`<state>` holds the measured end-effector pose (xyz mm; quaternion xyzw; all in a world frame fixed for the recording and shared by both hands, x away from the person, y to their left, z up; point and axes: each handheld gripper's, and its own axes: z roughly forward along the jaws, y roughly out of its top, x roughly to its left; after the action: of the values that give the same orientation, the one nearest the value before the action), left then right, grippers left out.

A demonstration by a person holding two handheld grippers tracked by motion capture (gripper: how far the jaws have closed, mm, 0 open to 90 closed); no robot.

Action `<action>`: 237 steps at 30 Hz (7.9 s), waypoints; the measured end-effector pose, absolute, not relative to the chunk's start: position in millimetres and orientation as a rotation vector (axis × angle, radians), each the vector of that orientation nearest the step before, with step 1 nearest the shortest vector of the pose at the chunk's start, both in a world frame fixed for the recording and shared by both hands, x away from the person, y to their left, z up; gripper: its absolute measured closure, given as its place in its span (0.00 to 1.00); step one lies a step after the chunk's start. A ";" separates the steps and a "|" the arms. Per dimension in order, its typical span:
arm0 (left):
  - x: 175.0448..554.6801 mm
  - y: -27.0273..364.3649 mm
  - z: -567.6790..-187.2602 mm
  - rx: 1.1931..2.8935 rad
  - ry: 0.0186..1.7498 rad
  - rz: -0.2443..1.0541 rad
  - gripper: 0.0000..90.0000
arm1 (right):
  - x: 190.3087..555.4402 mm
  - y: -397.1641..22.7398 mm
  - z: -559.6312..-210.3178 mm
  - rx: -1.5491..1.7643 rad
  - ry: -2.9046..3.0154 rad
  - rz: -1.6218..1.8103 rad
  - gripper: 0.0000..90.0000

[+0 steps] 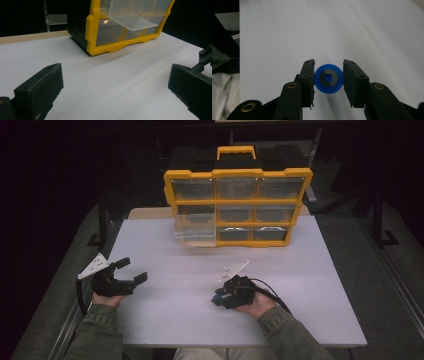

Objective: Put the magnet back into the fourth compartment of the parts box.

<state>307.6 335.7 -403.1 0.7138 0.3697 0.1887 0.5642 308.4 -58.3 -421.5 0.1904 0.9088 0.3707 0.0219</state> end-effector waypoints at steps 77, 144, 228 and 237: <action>308.0 335.2 -402.9 1.667 0.871 0.437 0.00 | 354.9 -47.5 -290.6 0.497 2.745 1.171 0.67; 310.2 335.7 -403.9 1.663 0.868 0.425 0.00 | 427.1 -2.2 -229.1 0.575 2.690 1.107 0.67; 312.6 333.4 -407.0 1.684 0.878 0.416 0.00 | 401.7 -79.8 -253.6 0.701 2.534 1.248 0.00; 312.4 333.4 -406.6 1.683 0.877 0.419 0.00 | 396.2 -89.8 -262.0 0.707 2.521 1.264 0.00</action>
<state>312.4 333.4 -406.6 0.7152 0.3726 0.1782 0.5639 396.2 -89.8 -262.0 0.2414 0.8612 0.4318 0.1166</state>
